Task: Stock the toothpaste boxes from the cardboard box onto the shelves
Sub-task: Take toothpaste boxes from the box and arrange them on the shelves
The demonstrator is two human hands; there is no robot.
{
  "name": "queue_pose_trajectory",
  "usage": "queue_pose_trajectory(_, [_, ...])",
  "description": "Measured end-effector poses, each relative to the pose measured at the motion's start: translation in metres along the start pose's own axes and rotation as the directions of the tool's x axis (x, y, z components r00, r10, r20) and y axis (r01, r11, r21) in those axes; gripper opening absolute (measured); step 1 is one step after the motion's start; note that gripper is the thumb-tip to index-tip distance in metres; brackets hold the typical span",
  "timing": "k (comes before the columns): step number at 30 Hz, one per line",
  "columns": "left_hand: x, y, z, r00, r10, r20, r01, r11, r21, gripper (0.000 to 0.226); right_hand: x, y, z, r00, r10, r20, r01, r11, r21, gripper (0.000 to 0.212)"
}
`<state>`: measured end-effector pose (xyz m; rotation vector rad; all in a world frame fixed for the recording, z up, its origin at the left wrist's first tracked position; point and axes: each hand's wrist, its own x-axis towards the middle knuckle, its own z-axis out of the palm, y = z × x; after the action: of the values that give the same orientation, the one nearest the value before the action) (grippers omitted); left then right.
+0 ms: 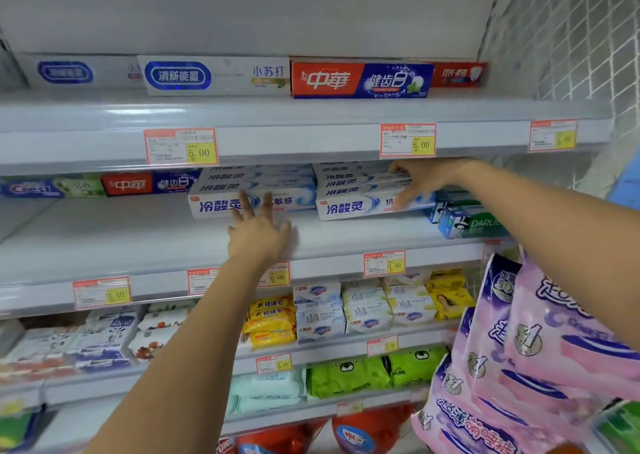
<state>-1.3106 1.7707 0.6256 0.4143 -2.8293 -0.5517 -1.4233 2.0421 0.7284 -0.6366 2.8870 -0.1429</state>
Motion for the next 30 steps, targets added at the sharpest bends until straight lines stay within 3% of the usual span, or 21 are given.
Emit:
queue_pose_trajectory(4, [0.002,-0.002,0.005,0.999,-0.005,-0.038,0.004,1.0,-0.021,0.066,0.005,-0.002,-0.004,0.999,-0.036,0.009,0.035,0.998,0.054,0.083])
queue_pose_trajectory(11, [0.002,-0.004,0.006,0.998,-0.003,-0.058,0.001,0.999,-0.04,0.065,0.012,-0.005,0.017,0.999,-0.044,-0.015,0.044,0.999,-0.027,0.082])
queue_pose_trajectory(18, [0.005,-0.004,0.004,0.999,-0.02,-0.035,0.018,0.997,-0.075,0.07,0.012,-0.015,0.027,0.986,0.04,-0.161,-0.073,0.976,-0.206,0.076])
queue_pose_trajectory(21, [0.011,-0.006,-0.009,0.98,-0.159,-0.12,0.129,0.965,-0.228,0.077,0.01,-0.031,0.042,0.954,0.063,-0.295,-0.151,0.946,-0.288,0.068])
queue_pose_trajectory(26, [0.021,-0.038,-0.034,0.853,-0.49,-0.18,0.39,0.827,-0.405,0.096,0.014,-0.058,0.083,0.883,-0.154,-0.444,0.116,0.987,-0.114,0.068])
queue_pose_trajectory(28, [0.029,-0.058,-0.041,0.839,-0.52,-0.163,0.4,0.791,-0.463,0.093,0.017,-0.067,0.092,0.863,-0.182,-0.472,0.145,0.983,-0.114,0.07])
queue_pose_trajectory(30, [0.034,-0.07,-0.047,0.875,-0.474,-0.097,0.351,0.76,-0.547,0.078,0.02,-0.068,0.098,0.838,-0.179,-0.515,0.125,0.982,-0.14,0.068])
